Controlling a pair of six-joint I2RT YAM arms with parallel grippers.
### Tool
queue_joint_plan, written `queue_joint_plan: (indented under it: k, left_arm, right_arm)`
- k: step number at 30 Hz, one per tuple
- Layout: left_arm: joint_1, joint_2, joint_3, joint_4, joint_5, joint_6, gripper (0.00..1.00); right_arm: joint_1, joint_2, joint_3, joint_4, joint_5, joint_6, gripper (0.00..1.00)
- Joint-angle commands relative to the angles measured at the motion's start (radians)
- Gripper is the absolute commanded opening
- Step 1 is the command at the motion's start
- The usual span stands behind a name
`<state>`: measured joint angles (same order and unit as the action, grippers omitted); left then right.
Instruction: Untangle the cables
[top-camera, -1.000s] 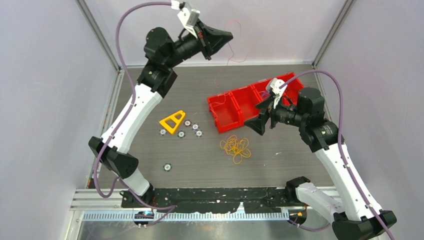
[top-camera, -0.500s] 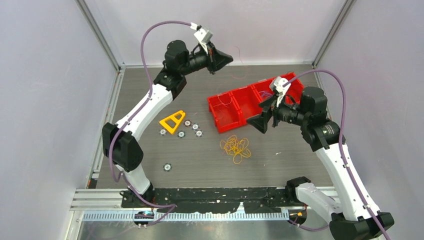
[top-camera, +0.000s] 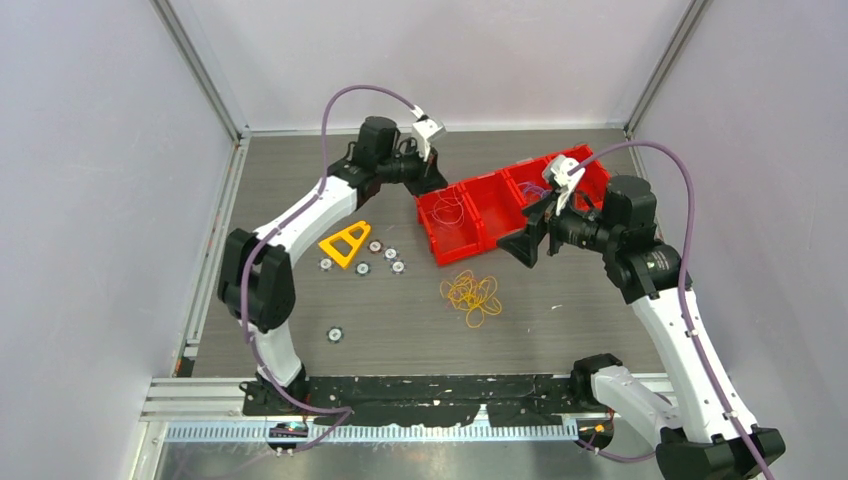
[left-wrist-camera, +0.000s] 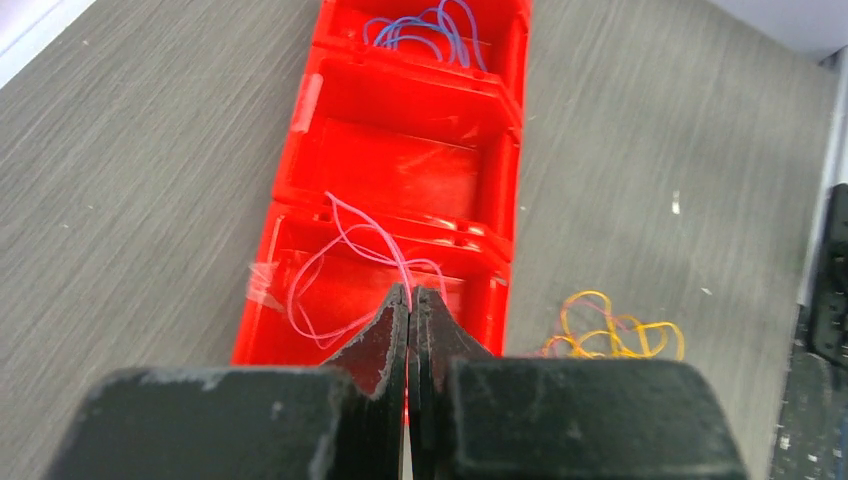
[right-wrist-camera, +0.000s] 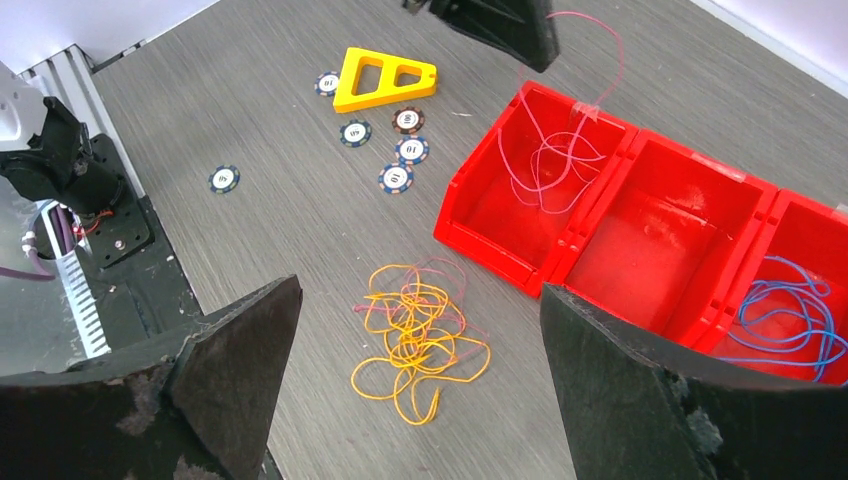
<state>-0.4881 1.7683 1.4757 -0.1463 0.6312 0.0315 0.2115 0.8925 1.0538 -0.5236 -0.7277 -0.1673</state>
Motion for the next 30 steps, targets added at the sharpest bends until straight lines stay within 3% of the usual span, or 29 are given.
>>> queue_joint_plan:
  k: [1, 7, 14, 19, 25, 28, 30]
  left_arm:
    - [0.000, 0.126, 0.166, -0.205, -0.067, 0.147, 0.00]
    - [-0.053, 0.204, 0.223, -0.287, -0.172, 0.239, 0.00]
    - [-0.072, 0.264, 0.284, -0.426, -0.253, 0.237, 0.00]
    - [-0.048, 0.195, 0.346, -0.454, -0.219, 0.193, 0.51]
    - [0.004, 0.039, 0.508, -0.633, -0.133, 0.192, 0.82]
    - [0.072, -0.086, 0.406, -0.624, -0.052, 0.108, 0.96]
    - [0.124, -0.184, 0.244, -0.567, 0.034, 0.002, 0.99]
  right_arm:
    - [-0.007, 0.001, -0.003, -0.010, -0.008, -0.019, 0.95]
    - [-0.010, 0.014, -0.010, -0.050, 0.014, -0.046, 0.95]
    - [-0.013, 0.073, 0.040, -0.189, 0.099, -0.171, 0.95]
    - [-0.013, 0.115, 0.052, -0.265, 0.095, -0.270, 0.95]
    - [-0.008, 0.208, 0.042, -0.309, 0.113, -0.378, 0.96]
    - [0.022, 0.275, 0.049, -0.323, 0.113, -0.382, 0.99]
    - [0.098, 0.331, 0.049, -0.326, 0.142, -0.378, 0.99]
